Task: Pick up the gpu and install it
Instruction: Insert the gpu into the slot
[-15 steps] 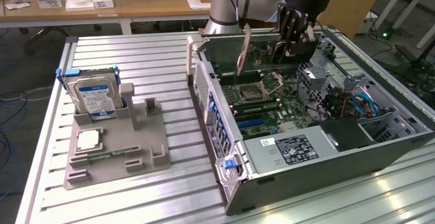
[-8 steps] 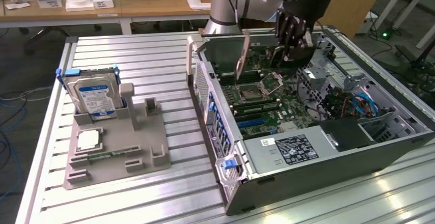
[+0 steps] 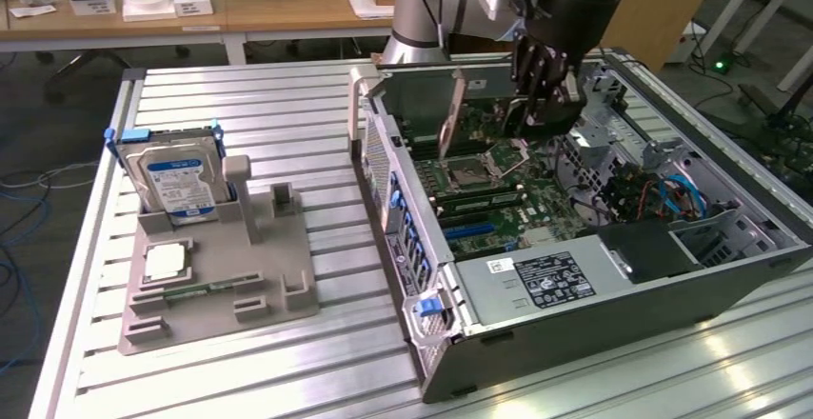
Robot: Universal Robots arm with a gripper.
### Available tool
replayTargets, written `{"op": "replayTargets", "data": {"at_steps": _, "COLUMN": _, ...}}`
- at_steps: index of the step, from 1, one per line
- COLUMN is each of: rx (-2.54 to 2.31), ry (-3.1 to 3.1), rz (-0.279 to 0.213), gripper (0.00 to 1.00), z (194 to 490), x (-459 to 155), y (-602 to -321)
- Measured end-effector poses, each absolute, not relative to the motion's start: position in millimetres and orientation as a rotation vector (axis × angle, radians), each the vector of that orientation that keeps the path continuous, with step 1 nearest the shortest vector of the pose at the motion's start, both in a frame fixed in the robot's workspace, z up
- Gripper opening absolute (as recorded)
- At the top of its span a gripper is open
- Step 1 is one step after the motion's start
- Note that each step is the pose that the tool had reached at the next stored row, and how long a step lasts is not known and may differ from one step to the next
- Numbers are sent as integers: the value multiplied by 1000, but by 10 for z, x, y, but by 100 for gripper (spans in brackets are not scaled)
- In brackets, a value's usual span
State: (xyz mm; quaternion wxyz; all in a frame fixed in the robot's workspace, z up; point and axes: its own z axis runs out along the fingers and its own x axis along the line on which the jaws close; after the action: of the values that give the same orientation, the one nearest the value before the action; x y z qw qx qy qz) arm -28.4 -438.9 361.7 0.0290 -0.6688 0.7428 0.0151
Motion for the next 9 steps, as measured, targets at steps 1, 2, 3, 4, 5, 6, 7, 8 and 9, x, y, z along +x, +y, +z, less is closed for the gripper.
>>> {"op": "replayTargets", "data": {"at_steps": 1, "rx": -2064, "ry": 2291, "rz": 46, "gripper": 28, "z": 3599, "x": -284, "y": -4388}}
{"op": "replayTargets", "data": {"at_steps": 2, "rx": -2067, "ry": 2288, "rz": 47, "gripper": 28, "z": 3580, "x": -284, "y": -4390}}
{"op": "replayTargets", "data": {"at_steps": 3, "rx": -2072, "ry": 2285, "rz": 48, "gripper": 28, "z": 3562, "x": -285, "y": -4395}}
{"op": "replayTargets", "data": {"at_steps": 4, "rx": -2076, "ry": 2282, "rz": 49, "gripper": 28, "z": 3545, "x": -287, "y": -4397}}
{"op": "replayTargets", "data": {"at_steps": 5, "rx": -2078, "ry": 2280, "rz": 49, "gripper": 28, "z": 3529, "x": -292, "y": -4401}}
{"op": "replayTargets", "data": {"at_steps": 6, "rx": -2079, "ry": 2281, "rz": 50, "gripper": 28, "z": 3520, "x": -296, "y": -4402}}
{"op": "replayTargets", "data": {"at_steps": 7, "rx": -2080, "ry": 2282, "rz": 48, "gripper": 28, "z": 3517, "x": -297, "y": -4407}}
{"op": "replayTargets", "data": {"at_steps": 8, "rx": -2081, "ry": 2283, "rz": 47, "gripper": 28, "z": 3515, "x": -297, "y": -4413}}
{"op": "replayTargets", "data": {"at_steps": 9, "rx": -2083, "ry": 2284, "rz": 46, "gripper": 28, "z": 3513, "x": -297, "y": -4420}}
